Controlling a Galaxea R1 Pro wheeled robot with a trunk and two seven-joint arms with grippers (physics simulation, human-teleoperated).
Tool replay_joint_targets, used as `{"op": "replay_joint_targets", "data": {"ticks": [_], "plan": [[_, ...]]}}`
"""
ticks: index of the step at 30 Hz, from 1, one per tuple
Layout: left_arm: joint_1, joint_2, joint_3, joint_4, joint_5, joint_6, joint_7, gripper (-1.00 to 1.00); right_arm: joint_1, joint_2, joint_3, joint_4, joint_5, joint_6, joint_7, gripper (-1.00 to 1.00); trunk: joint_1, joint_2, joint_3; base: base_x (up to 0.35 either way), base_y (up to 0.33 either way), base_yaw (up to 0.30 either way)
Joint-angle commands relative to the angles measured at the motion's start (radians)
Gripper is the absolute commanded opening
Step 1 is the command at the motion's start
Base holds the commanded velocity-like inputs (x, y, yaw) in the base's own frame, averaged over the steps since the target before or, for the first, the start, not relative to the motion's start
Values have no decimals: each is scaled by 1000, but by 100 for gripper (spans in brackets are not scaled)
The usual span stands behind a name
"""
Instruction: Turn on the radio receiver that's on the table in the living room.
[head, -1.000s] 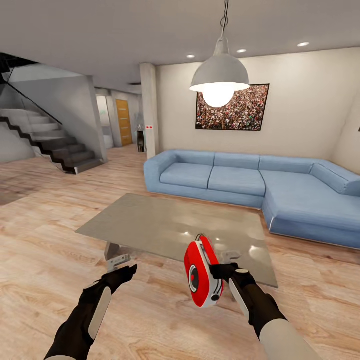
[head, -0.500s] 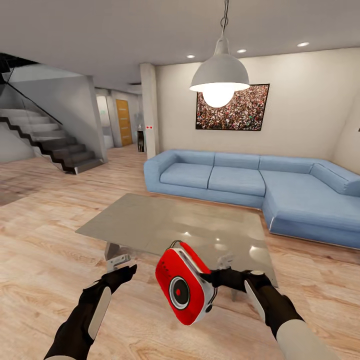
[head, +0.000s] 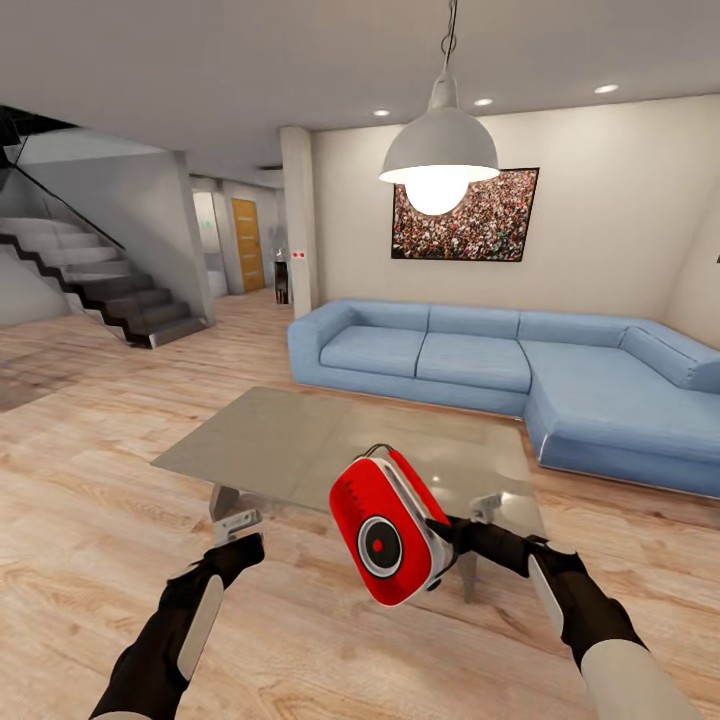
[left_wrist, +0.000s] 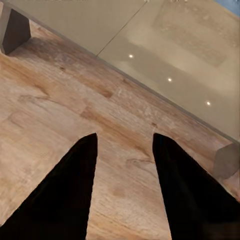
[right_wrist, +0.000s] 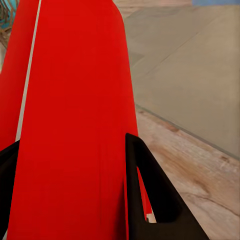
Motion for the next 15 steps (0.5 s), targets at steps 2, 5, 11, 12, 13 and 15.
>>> {"op": "replay_joint_targets", "data": {"ticks": [2, 5, 11, 12, 13, 15], "plan": [[0, 0, 0, 4, 1, -8, -1, -100, 0, 0, -3, -1, -5, 0, 0, -100, 0, 0, 0, 0, 0, 0], [0, 1, 0, 7, 0, -12, 0, -100, 0, 0, -6, -2, -4, 0, -9, -100, 0, 0, 0, 0, 0, 0], [0, 1, 0, 7, 0, -13, 0, -100, 0, 0, -7, -2, -4, 0, -10, -100, 0, 0, 0, 0, 0, 0], [0, 1, 0, 7, 0, -13, 1, -100, 0, 0, -8, -2, -4, 0, -10, -100, 0, 0, 0, 0, 0, 0], [-1, 1, 0, 7, 1, -13, 1, -100, 0, 0, -8, -2, -4, 0, -11, -100, 0, 0, 0, 0, 0, 0], [0, 0, -5, 4, 1, -12, 0, -100, 0, 0, -9, -2, -4, 1, -12, -100, 0, 0, 0, 0, 0, 0]]}}
